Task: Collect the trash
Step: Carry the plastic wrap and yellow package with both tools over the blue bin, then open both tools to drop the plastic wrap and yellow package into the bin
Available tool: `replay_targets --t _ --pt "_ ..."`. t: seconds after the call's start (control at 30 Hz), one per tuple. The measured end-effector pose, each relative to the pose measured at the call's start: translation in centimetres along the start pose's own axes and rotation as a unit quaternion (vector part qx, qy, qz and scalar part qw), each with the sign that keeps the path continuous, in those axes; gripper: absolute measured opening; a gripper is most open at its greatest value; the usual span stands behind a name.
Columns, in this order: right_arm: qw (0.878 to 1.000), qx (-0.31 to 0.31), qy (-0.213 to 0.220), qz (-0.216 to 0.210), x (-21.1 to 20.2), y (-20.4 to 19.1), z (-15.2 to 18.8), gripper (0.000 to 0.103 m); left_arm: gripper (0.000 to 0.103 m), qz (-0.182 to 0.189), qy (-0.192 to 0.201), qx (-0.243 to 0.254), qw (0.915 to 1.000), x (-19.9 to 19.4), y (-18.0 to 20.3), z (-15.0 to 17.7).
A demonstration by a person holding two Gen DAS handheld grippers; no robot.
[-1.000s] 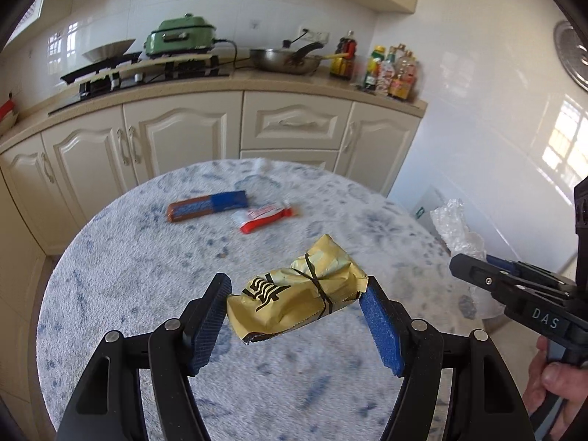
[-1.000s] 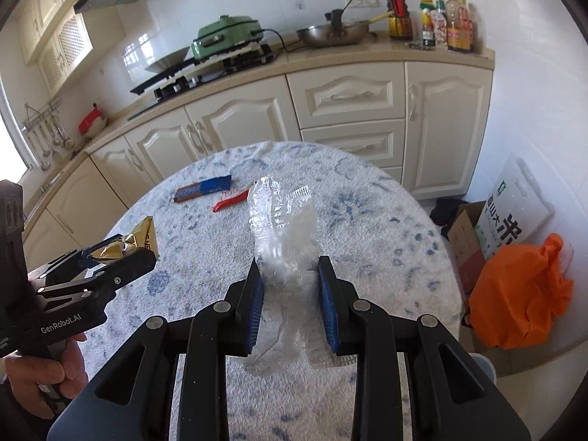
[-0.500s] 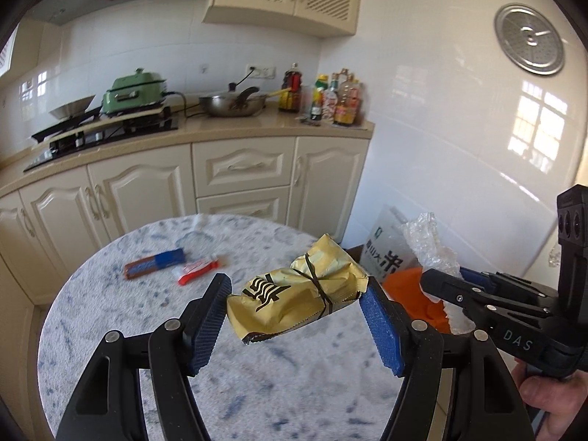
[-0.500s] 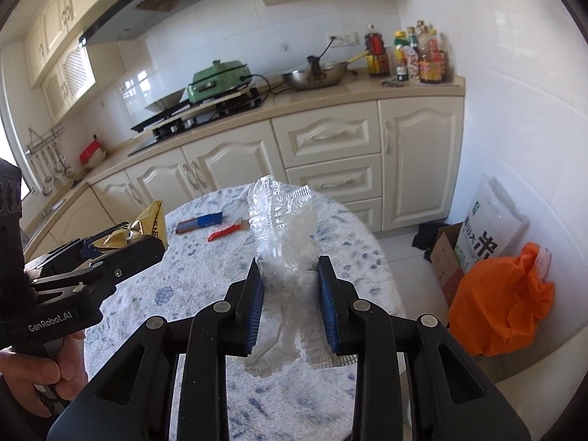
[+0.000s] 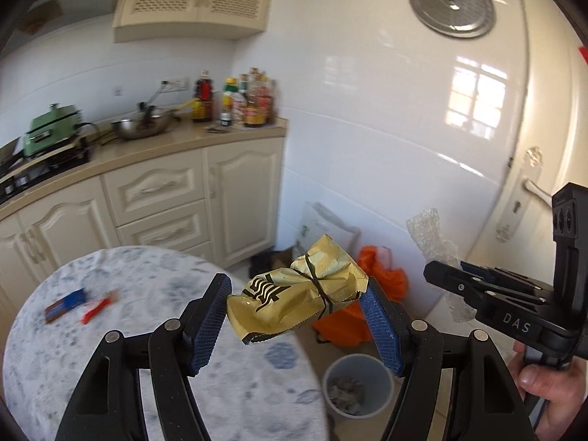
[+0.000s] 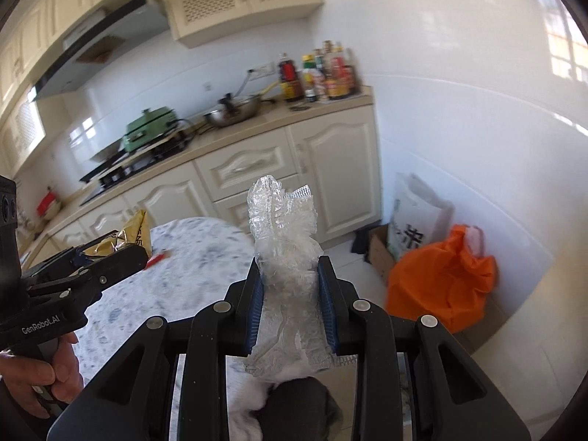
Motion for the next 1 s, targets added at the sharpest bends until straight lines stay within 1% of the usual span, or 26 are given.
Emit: replay_targets --t 0.13,0.27,0.37,0.43,0.53,0.7,0.9,1.0 --pt "0.998 0.037 -0.010 0.046 -0.8 5.2 1.3 0.028 0.067 0.042 -0.041 0.023 0.9980 4.5 3.9 0.1" --pt "0.994 0.076 -0.023 0.080 -1.3 10.1 3.0 0.028 0.067 0.075 -0.092 0.048 0.9918 9.3 7.9 0.8" --pt "0.990 0.099 -0.037 0.097 -1.0 12.8 4.4 0.028 0.067 0.087 -0.119 0.067 0.9868 12.3 10.8 1.3" --pt "0.986 0.115 -0.049 0.106 -0.5 14.8 5.4 0.028 0.067 0.094 -0.136 0.073 0.9835 14.2 12.0 1.8" --pt "0.981 0.142 -0.069 0.115 0.7 17.3 7.1 0.028 0.067 0.100 -0.161 0.082 0.9785 17.6 14.0 1.9" --pt "0.971 0.181 -0.098 0.119 3.0 20.7 9.6 0.028 0.067 0.110 -0.204 0.099 0.9676 23.4 16.5 2.8" --pt "0.965 0.205 -0.122 0.113 5.7 22.8 11.2 0.031 0.067 0.109 -0.253 0.100 0.9561 30.6 18.0 3.1" --pt "0.960 0.218 -0.133 0.113 7.3 24.0 12.0 0.034 0.070 0.106 -0.285 0.108 0.9464 34.3 18.6 3.5"
Point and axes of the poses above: each gripper's, at about its wrist camera, not at the fingertips, and x roughly the way its jaws point, y to its right, z to its underside, the point moved 1 cm from there along x, roughly the way its jaws point
